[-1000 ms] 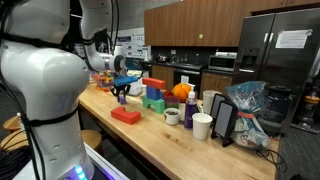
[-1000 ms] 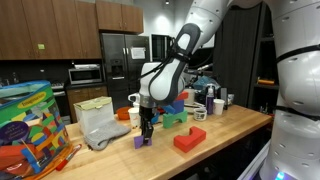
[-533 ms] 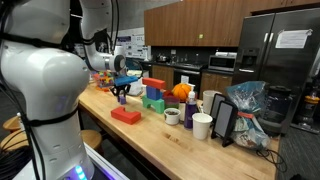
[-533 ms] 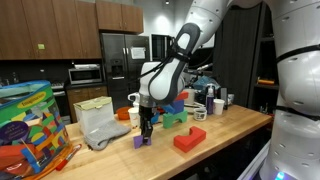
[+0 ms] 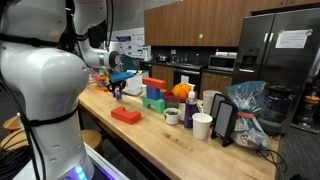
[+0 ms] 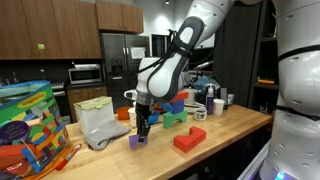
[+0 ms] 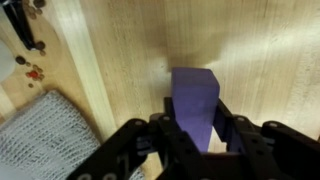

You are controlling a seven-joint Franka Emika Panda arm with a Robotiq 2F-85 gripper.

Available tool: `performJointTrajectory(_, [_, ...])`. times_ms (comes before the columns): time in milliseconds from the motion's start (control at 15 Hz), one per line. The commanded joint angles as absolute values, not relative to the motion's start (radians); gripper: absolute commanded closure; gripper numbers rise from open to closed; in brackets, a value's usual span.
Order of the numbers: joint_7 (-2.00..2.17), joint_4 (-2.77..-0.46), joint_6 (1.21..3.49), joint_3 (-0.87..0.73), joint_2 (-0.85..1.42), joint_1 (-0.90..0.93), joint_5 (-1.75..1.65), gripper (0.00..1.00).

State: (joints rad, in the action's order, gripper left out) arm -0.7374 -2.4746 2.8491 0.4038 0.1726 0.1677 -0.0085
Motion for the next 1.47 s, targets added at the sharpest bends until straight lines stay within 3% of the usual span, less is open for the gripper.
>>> performJointTrajectory(0, [-0.813, -2.535, 2.851, 0.455, 0.057, 0.141, 0.087, 0.85])
performJointTrajectory(533, [-1.152, -2.598, 2.777, 0.46, -0.205, 0.182, 0.539, 0.85])
performJointTrajectory(600, [-1.178, -2.612, 2.757, 0.358, -0.242, 0.274, 0.56, 0.85])
performJointTrajectory(867, [-1.243, -2.684, 2.684, 0.193, -0.391, 0.363, 0.554, 0.85])
performJointTrajectory(1400, [-1.316, -2.79, 2.53, -0.051, -0.633, 0.371, 0.423, 0.85])
